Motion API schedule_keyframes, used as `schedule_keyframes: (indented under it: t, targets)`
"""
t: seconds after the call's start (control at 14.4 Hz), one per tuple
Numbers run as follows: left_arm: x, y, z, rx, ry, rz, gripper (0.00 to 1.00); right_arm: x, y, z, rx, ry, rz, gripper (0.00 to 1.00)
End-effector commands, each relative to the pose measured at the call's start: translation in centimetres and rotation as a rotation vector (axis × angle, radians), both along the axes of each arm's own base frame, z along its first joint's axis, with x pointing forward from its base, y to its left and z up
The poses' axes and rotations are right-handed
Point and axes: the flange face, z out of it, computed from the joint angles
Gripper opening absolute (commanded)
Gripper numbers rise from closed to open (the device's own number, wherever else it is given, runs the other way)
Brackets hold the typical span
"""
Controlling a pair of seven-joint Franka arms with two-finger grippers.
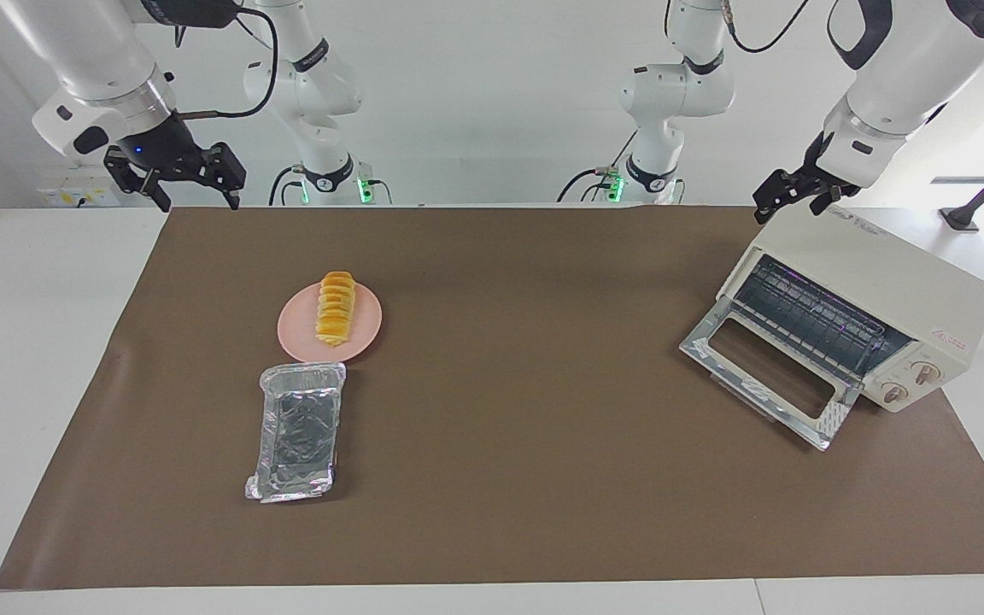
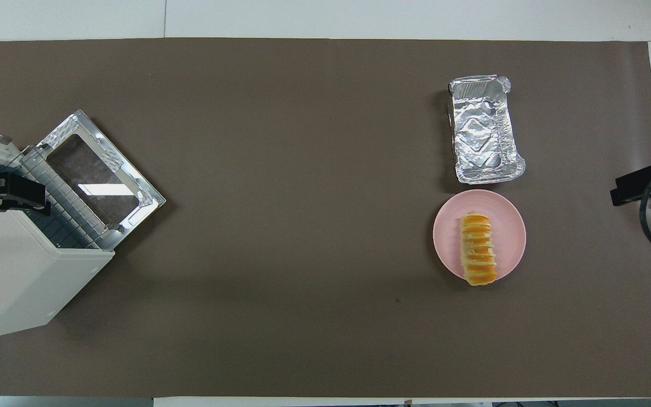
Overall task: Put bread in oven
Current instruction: 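Reach the right gripper down to the golden bread on the pink plate, then grasp the golden bread with the right gripper and lift it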
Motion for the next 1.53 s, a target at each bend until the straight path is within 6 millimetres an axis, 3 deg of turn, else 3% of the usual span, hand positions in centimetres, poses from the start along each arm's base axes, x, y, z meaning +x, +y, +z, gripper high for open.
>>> schedule_keyframes:
  t: [0.0,0.35,0.49,0.62,0.83,1.04,1.25,1.46]
  targets:
    - [-0.6,0.2,0.2,-0.018,0.001,0.006,1.00,0.3,-0.2,-0.1,-0.003,-0.012,0.016,1.00]
    - [-0.6,0.2,0.2,-0.018,0.001,0.006,1.00,0.0,0.0,-0.8,-0.003,-0.015,0.021,1.00]
    - [-0.6,0.2,0.2,-0.018,0.001,0.006,1.00,-1.0,2.2,-2.8,0.006,-0.028,0.059,1.00]
    - [-0.6,0.2,0.2,-0.018,0.001,0.006,1.00,-2.3,3.9,-6.6,0.011,-0.047,0.083,1.00]
    - [-0.6,0.2,0.2,-0.018,0.001,0.006,1.00,-4.3,7.5,-13.8,0.020,-0.064,0.084,1.00]
    - [-0.6,0.2,0.2,-0.018,0.001,0.006,1.00,-4.5,9.4,-20.8,0.019,-0.042,0.085,1.00]
    - [-0.6,0.2,0.2,-0.018,0.001,0.006,1.00,-4.0,9.9,-27.6,0.028,-0.075,0.101,1.00]
    - [-0.6,0.2,0.2,-0.018,0.001,0.006,1.00,-3.8,9.9,-31.1,0.034,-0.109,0.112,1.00]
